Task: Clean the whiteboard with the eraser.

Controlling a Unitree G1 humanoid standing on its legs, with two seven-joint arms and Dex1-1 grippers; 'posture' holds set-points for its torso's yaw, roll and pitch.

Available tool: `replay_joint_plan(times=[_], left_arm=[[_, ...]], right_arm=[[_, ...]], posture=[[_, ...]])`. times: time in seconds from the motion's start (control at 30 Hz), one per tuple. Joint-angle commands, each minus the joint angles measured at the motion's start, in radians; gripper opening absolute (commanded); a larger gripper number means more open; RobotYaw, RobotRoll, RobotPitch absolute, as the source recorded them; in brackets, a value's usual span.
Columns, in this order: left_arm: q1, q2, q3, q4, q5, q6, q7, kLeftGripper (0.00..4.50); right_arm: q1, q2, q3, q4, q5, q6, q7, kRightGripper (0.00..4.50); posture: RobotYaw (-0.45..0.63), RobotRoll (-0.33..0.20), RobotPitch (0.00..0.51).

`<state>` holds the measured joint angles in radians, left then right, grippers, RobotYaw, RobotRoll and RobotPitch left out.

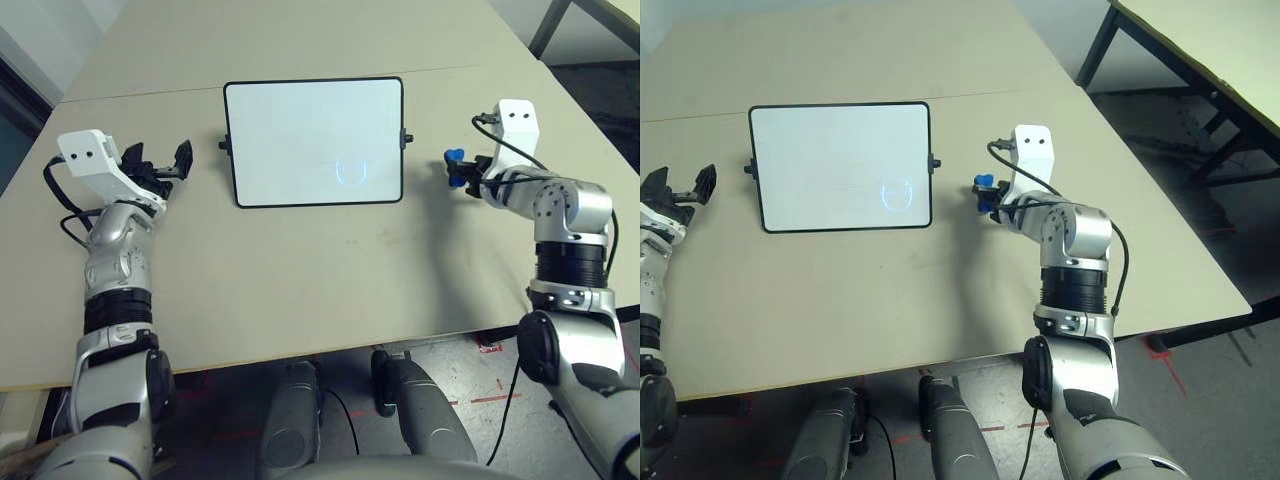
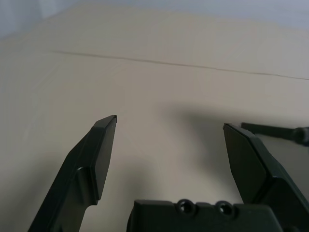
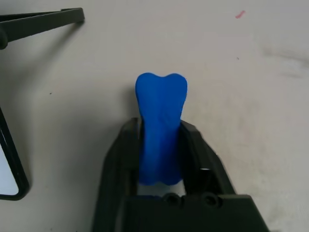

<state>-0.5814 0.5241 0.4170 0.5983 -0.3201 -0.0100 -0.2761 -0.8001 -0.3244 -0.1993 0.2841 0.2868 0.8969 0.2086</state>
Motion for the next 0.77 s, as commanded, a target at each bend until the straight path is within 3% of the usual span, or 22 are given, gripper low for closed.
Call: replay_joint_plan(times=[0.03, 0.2, 0.53, 0.77], left_arm=[[0.017, -0.004, 0.001, 0.013, 0.01, 0.012, 0.019, 4.5], [-0.002, 0.001, 0.001, 0.042, 0.025, -0.009, 0.052, 4.5], [-0.012, 0.018, -0.015, 0.161, 0.082, -0.177, 0.052, 4.5], [-0.008, 0.029, 0.005, 0.246, 0.09, -0.222, 0.076, 4.5]], right_arm=[[0.027, -0.035, 0.004, 0.027, -0.019, -0.077, 0.038, 2.76], [0.042, -0.078, -0.039, 0.052, -0.027, -0.249, 0.058, 4.44], [0.118, -0.122, -0.104, 0.341, -0.104, -0.911, 0.044, 4.48], [0.144, -0.129, -0.114, 0.533, -0.093, -1.127, 0.093, 4.48]], posture=[[0.12, 0.0, 0.229], [0.1, 0.0, 0.235], [0.1, 0.0, 0.215], [0.11, 0.0, 0.18]])
